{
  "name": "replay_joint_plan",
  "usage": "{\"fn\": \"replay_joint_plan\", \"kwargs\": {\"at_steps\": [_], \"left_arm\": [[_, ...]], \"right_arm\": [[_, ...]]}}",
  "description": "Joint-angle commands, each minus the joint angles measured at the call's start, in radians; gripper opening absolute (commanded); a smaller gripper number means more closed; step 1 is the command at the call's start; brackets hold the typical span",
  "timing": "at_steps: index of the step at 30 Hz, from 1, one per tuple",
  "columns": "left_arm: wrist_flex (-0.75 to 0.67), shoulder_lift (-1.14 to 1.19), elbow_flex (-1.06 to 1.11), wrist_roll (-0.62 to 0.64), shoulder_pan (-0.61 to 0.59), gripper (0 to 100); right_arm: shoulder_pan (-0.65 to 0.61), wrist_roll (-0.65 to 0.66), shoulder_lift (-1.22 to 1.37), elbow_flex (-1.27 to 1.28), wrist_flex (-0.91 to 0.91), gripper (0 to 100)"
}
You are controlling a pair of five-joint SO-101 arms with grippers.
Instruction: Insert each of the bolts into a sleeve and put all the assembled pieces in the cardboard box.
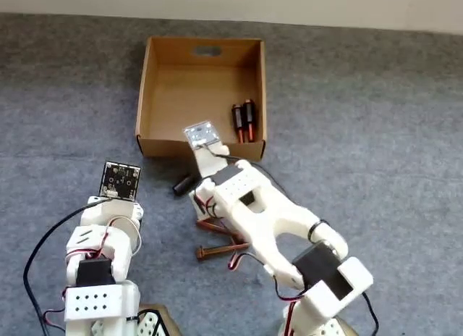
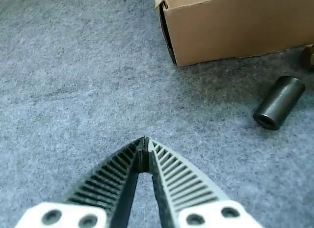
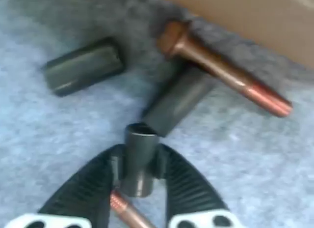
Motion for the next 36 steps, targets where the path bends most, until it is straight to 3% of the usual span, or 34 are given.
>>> {"fn": "replay_joint_plan", "kwargs": {"at_steps": [1,6,10,19,23,28,36], "left_arm": [[-0.005,-0.001,0.027,0.005,0.012,1],[-0.005,-0.001,0.027,0.005,0.012,1],[-0.005,-0.001,0.027,0.005,0.012,1],[-0.005,-0.002,0.027,0.005,0.01,1],[-0.005,-0.002,0.027,0.005,0.01,1],[-0.005,-0.002,0.027,0.005,0.007,1],[-0.005,-0.002,0.027,0.005,0.007,1]], "right_arm": [[0.058,-0.002,-0.16,0.035,-0.002,0.4],[0.125,0.011,-0.461,0.185,0.059,0.5],[0.278,0.141,-0.639,0.326,0.061,0.5],[0.604,0.301,-0.601,0.503,0.061,0.9],[0.624,0.347,-0.499,0.507,0.067,2.5],[0.619,0.362,-0.383,0.499,0.065,12.6],[0.619,0.364,-0.349,0.43,0.065,12.8]]}}
